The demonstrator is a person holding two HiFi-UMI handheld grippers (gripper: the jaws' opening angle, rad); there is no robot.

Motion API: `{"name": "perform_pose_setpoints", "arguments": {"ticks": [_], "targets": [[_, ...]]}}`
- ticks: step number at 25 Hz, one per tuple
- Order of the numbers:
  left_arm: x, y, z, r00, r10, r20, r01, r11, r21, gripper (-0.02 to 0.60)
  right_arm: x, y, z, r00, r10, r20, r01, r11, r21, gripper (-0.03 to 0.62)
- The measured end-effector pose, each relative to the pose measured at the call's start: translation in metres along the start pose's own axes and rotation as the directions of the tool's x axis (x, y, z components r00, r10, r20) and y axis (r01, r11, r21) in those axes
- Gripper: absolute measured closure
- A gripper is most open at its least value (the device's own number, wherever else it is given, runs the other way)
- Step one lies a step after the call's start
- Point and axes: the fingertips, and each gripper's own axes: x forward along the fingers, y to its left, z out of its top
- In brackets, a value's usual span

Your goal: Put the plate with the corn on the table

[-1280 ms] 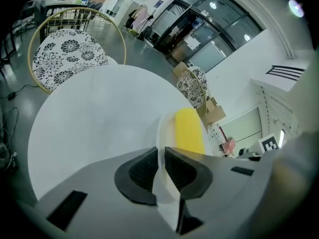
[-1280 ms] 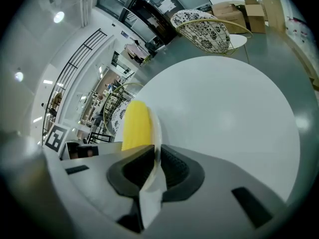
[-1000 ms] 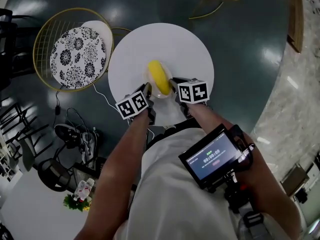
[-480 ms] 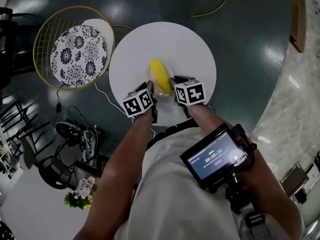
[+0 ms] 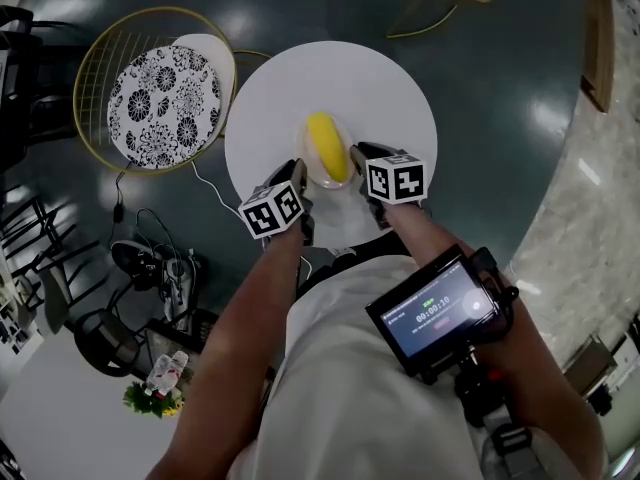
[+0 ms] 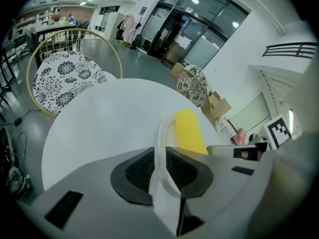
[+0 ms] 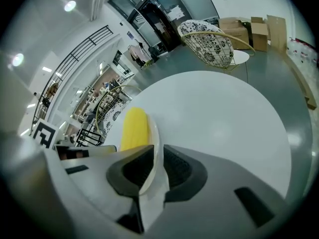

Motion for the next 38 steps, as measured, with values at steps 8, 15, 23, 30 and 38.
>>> {"name": "perform_pose_setpoints", "arguments": {"ticks": [8, 15, 23, 30, 38], "targets": [[-0.027, -0.006, -0.005, 1.000, -0.024, 0.020, 0.023, 0.999, 0.032, 0.531, -0.018, 0.019, -0.004, 0.999, -0.001, 0.039, 0.003, 0.999, -0.053, 0.546], [-0.056, -0.012, -0.012, 0.998, -0.055, 0.041, 0.052, 0.996, 0.073, 0.532, -0.038, 0.036, -0.010, 0.998, 0.016, 0.065, -0.009, 0.994, -0.105, 0.548], [-0.102, -0.031, -0.019, 0.986, -0.143, 0.085, 0.127, 0.977, 0.174, 0.575, -0.073, 0.079, -0.011, 0.989, 0.060, 0.133, -0.042, 0.989, -0.139, 0.588], [-0.144, -0.051, -0.018, 0.961, -0.240, 0.138, 0.197, 0.943, 0.269, 0.575, -0.099, 0.121, -0.017, 0.974, 0.130, 0.185, -0.092, 0.976, -0.199, 0.588], [-0.183, -0.061, -0.039, 0.938, -0.299, 0.178, 0.228, 0.915, 0.333, 0.575, -0.138, 0.153, -0.033, 0.949, 0.205, 0.240, -0.141, 0.956, -0.257, 0.588]]}}
